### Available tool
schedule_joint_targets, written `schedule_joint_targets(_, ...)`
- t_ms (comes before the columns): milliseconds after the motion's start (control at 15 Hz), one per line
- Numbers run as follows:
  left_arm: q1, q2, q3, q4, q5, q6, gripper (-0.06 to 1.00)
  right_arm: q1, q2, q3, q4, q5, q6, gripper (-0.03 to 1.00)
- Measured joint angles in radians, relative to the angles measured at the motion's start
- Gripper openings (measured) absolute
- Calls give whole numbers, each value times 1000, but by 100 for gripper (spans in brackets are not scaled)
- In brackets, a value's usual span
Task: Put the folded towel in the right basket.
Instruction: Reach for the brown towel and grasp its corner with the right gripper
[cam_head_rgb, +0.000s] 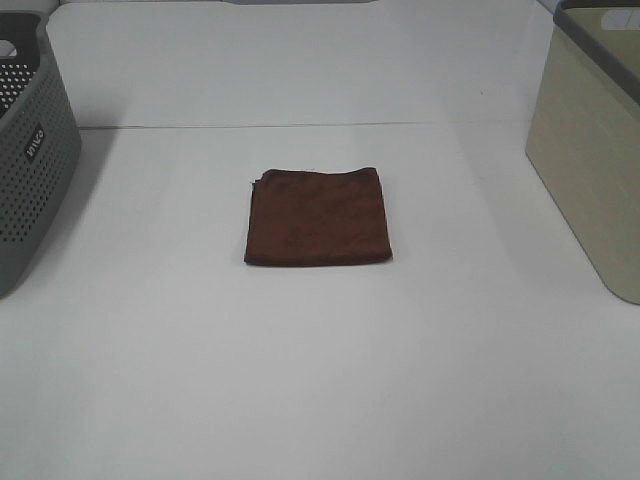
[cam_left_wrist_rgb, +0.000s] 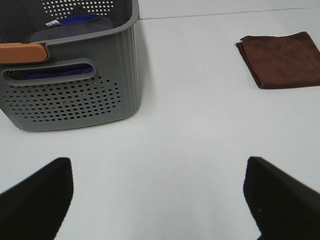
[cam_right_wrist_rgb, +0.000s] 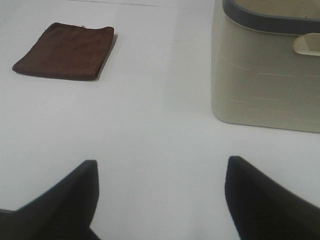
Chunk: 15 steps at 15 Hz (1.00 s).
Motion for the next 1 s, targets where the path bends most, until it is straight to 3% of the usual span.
schedule_joint_targets(1000,0,0,0,0,0,0,88,0,0,0,0,0,0,68)
